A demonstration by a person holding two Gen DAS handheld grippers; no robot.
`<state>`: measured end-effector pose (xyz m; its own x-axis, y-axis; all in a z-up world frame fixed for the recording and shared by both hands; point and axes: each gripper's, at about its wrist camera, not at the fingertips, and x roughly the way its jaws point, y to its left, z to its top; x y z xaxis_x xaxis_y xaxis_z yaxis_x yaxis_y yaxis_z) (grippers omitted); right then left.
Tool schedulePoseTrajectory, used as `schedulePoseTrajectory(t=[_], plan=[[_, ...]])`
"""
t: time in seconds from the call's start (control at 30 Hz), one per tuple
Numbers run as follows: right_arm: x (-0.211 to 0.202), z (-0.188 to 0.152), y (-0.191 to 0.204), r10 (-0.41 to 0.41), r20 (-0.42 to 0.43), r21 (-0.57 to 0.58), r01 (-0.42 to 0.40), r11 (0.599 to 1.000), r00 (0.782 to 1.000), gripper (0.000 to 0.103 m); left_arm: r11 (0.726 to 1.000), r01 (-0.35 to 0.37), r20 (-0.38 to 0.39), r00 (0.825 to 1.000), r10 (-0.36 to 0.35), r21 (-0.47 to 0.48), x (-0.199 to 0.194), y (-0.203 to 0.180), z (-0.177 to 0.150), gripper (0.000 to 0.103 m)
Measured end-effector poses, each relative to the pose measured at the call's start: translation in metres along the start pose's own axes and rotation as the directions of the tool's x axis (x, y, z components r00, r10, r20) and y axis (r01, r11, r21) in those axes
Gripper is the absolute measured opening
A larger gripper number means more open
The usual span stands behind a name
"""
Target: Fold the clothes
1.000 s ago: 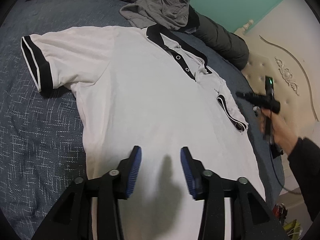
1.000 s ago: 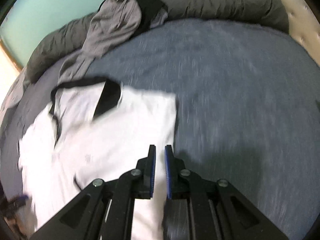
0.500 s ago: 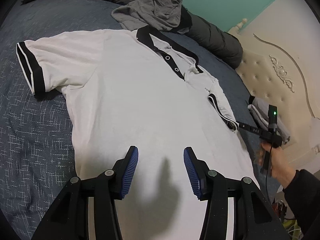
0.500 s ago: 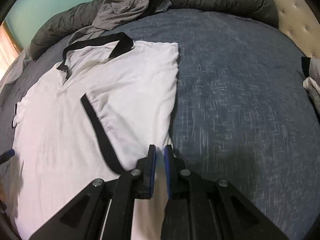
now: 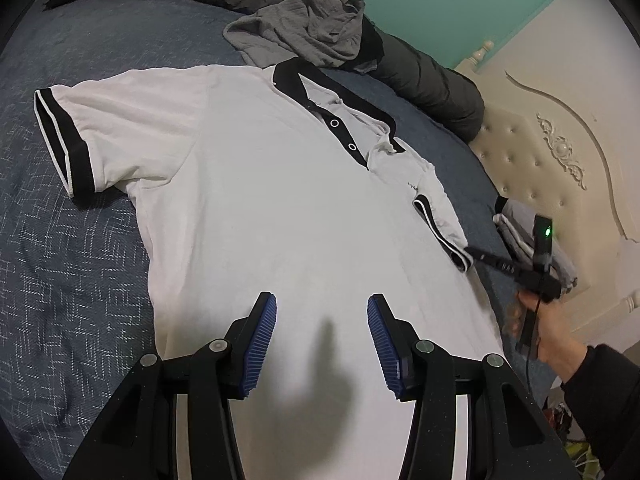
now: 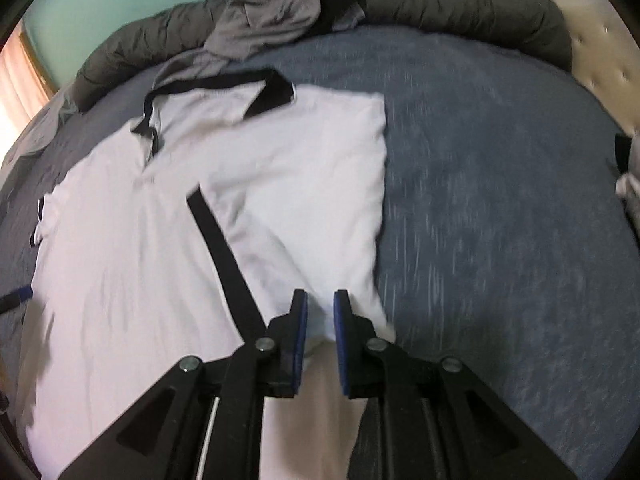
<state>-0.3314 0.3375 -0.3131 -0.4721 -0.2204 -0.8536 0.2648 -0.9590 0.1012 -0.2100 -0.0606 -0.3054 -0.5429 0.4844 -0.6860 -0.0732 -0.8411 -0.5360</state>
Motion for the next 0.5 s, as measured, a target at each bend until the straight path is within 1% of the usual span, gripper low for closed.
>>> schedulePoseTrajectory(t=[0.1,0.27,0.3,0.43,0.5], plan=[[-0.004,-0.011,-0.005,-0.003,-0.005,0.023,0.003,1.0,1.0,0.013,1.0,0.003,0.0,1.0,-0.003,-0.002,-0.001,0.0,0.0,0.052],[-0.024,-0.002,-0.005,0.037,0.102,0.061,-0.044,0.997,0.994,0.013,1.0,0.005,0.0,1.0,-0.005,-0.004,-0.002,0.0,0.0,0.052],[-0.023,0.0,-0.002,0.05,0.105,0.056,-0.056,0.997,0.993,0.014,1.0,0.005,0.0,1.0,-0.005,-0.004,-0.002,0.0,0.0,0.052],[0.001,-0.002,0.013,0.058,0.032,0.015,-0.058,0.998,0.998,0.014,1.0,0.007,0.008,1.0,-0.007,-0.006,-0.005,0.0,0.001,0.052],[-0.004,-0.004,0.011,0.072,0.06,0.048,-0.075,0.996,0.996,0.014,1.0,0.01,0.009,1.0,-0.01,-0.014,-0.005,0.002,0.001,0.052]])
